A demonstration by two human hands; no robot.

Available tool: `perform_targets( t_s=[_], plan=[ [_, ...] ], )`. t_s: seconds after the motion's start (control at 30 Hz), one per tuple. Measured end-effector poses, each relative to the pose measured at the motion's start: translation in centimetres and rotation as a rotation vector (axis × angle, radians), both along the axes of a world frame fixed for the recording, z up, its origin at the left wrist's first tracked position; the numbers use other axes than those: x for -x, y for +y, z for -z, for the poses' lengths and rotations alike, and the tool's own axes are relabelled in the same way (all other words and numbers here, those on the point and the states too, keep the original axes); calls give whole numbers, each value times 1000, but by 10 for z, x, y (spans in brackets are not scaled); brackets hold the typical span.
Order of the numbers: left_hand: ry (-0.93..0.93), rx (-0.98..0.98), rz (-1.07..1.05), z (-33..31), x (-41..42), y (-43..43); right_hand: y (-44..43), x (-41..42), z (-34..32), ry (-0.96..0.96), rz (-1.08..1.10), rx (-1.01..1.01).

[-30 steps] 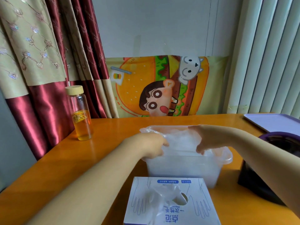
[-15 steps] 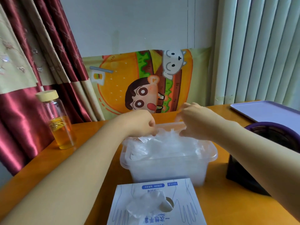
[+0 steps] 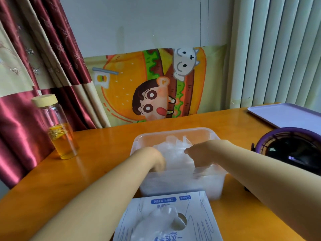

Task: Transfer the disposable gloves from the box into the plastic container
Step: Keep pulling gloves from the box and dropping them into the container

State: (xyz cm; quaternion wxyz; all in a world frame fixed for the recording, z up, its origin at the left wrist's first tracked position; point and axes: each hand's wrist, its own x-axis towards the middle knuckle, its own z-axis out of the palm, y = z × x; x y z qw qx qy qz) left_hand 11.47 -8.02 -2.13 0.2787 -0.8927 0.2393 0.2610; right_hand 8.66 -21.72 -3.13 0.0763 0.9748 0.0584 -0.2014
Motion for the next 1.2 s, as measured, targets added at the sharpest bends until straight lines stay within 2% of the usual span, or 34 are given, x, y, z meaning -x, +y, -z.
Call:
perform_targets(
  t_s=[0.2,0.37,0.43,0.5,0.57,0.63,0.67,0.73,0.77,0.83,0.9,1.07,1.2],
  plan=[
    [105,97,-39,0,0,6,0,-4,7,47,-13,27],
    [94,283,-20,-35,13,25,-3,23,-35,62,32,-117],
    [51,359,-26,-54,22,37,-1,36,-52,-7,15,-119],
    [-45,492,8,-68,35,54,3,52,-65,-147,-71,-112],
    [-121,720,43,-73,55,71,10,72,-75,-297,-166,-238],
    [-56,919,29,-72,81,85,20,92,-74,-344,-236,-373],
    [23,949,9,-68,93,89,24,101,-68,-310,-253,-380],
    [124,860,-38,-56,117,91,31,113,-50,-151,-258,-311],
    [108,775,-44,-46,125,89,34,116,-38,-89,-240,-271],
    [-32,579,12,-25,137,81,40,120,-16,-81,-203,-254],
    [-163,509,96,-9,141,76,46,124,-2,-106,-183,-305],
    [-276,678,59,-18,126,83,53,126,13,-174,-150,-443],
    [-210,985,-35,-26,130,91,60,122,24,-198,-107,-651]
  ],
)
